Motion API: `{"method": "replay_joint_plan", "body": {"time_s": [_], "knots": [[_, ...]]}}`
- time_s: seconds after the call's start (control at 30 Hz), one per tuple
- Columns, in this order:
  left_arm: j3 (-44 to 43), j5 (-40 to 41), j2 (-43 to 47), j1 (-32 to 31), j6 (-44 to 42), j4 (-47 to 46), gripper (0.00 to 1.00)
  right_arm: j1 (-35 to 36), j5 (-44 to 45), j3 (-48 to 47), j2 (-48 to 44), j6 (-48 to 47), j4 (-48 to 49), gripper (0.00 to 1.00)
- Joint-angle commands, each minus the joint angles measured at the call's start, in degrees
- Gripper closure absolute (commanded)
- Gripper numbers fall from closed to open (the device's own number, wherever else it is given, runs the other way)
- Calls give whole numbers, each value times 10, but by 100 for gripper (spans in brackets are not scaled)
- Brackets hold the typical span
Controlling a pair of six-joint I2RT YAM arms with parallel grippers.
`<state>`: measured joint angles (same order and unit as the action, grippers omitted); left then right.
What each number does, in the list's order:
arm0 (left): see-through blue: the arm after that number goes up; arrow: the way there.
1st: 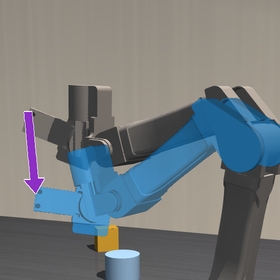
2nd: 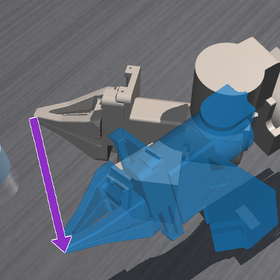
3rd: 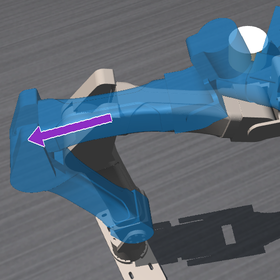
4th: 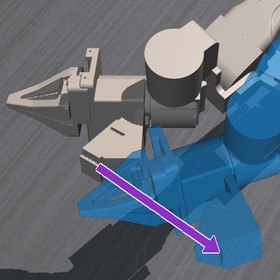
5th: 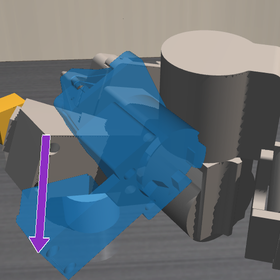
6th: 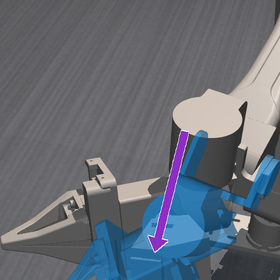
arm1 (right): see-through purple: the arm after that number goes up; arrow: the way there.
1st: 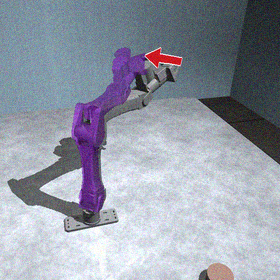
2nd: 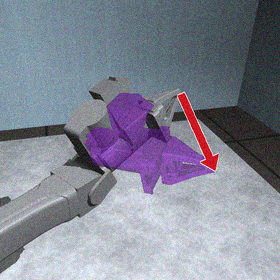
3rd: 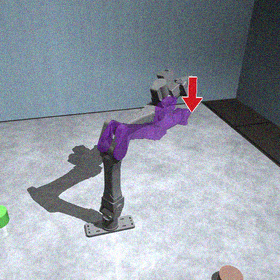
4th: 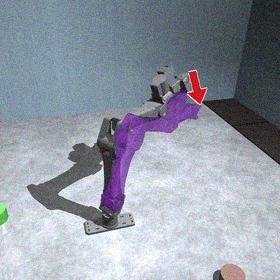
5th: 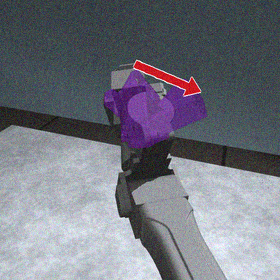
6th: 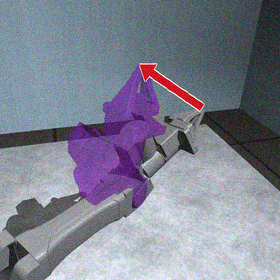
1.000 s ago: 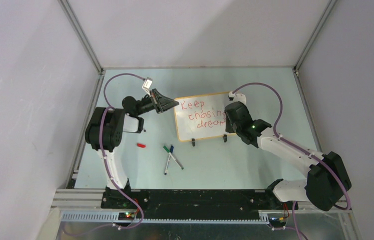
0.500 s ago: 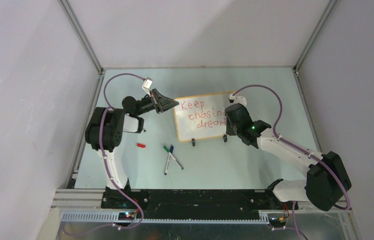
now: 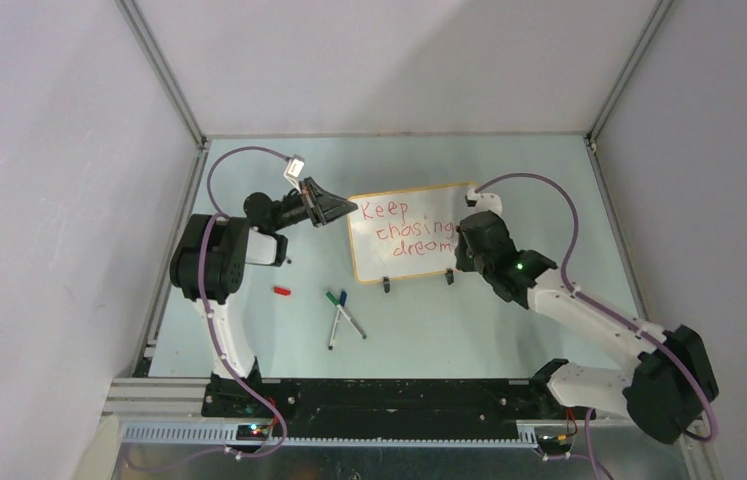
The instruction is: Write a sentence on the whiteboard
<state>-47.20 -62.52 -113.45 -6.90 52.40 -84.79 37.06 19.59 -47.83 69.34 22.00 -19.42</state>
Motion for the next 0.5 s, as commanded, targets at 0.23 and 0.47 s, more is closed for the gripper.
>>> {"method": "replay_joint_plan", "body": {"time_s": [0.23, 0.47], "knots": [[9, -29, 20, -3, -44, -33, 100, 4, 38, 37, -51, -13, 62, 100], [10, -29, 19, -3, -44, -33, 100, -1, 34, 34, -30, -12, 59, 100]]}}
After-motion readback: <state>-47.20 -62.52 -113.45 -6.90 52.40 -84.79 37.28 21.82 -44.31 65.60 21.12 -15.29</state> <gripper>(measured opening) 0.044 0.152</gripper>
